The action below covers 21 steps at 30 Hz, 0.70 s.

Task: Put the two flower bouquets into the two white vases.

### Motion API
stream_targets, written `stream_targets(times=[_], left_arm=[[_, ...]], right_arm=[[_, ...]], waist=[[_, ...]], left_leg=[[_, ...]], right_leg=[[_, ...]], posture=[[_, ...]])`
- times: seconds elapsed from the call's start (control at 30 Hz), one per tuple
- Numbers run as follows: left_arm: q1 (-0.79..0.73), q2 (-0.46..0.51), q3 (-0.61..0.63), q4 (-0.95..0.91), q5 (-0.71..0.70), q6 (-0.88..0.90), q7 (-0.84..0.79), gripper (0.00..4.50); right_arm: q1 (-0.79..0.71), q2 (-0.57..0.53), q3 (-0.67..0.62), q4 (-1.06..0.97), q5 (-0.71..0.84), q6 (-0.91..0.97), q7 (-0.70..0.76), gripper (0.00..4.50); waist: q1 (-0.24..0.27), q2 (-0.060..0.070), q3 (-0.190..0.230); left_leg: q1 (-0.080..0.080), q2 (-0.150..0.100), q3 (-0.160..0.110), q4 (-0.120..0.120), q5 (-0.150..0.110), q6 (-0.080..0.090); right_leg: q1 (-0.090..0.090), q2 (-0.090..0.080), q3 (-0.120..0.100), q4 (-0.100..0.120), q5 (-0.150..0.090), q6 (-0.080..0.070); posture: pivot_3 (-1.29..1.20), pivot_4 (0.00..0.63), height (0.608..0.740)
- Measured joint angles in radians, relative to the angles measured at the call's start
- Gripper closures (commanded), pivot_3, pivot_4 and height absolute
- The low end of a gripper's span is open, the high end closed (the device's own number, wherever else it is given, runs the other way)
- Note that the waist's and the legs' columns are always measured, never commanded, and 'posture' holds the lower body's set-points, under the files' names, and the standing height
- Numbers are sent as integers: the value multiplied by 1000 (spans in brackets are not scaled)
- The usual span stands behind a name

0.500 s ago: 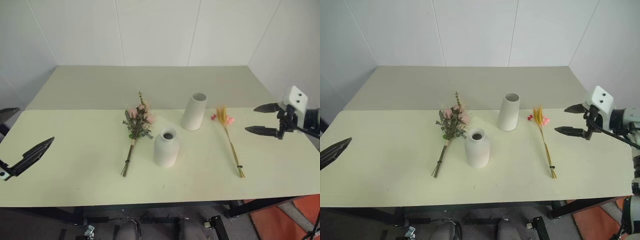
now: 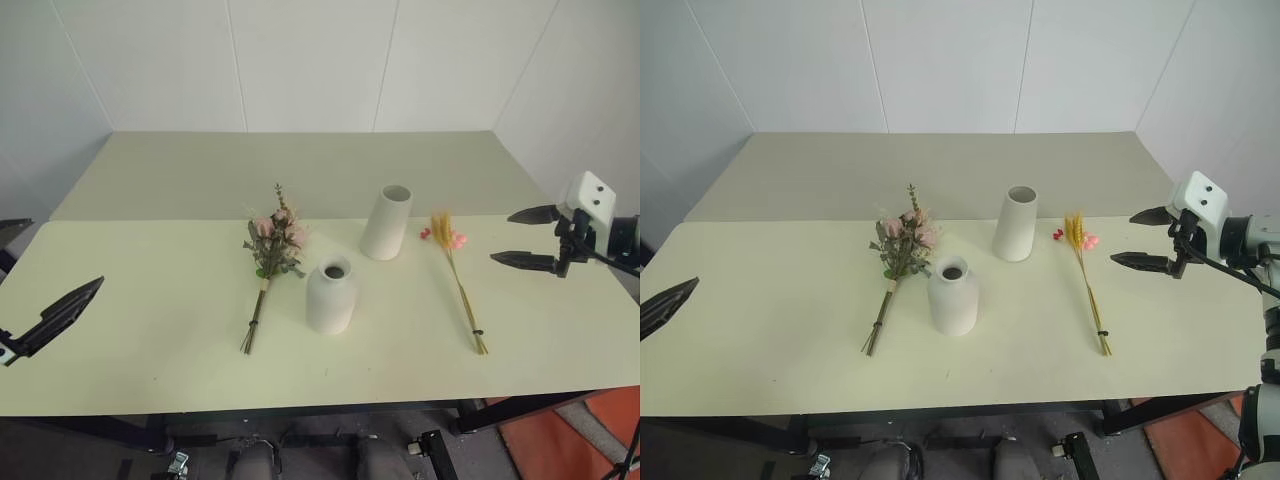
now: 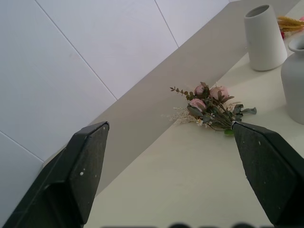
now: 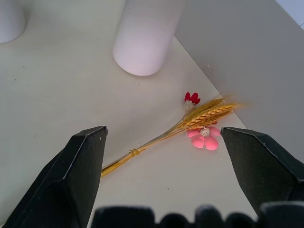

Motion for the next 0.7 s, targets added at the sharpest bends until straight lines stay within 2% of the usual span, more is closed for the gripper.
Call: stream_targets(times=[0.53,0.7], left_arm=[[0,3,-1,2,5,-2,-1,25],[-45,22,-50,6,2,-5,2,25]], right_arm=[[0,0,0,-4,0,1,0,0],[0,-5,0,-12,-10,32,-10,0]], waist=[[0,0,0],[1,0,0]], left_leg=[[0,0,0,0,0,0],[0,0,0,0,0,0]], right_leg=[[0,0,0,0,0,0],[0,0,0,0,0,0]], posture=[[0,150,740],[0,150,740]])
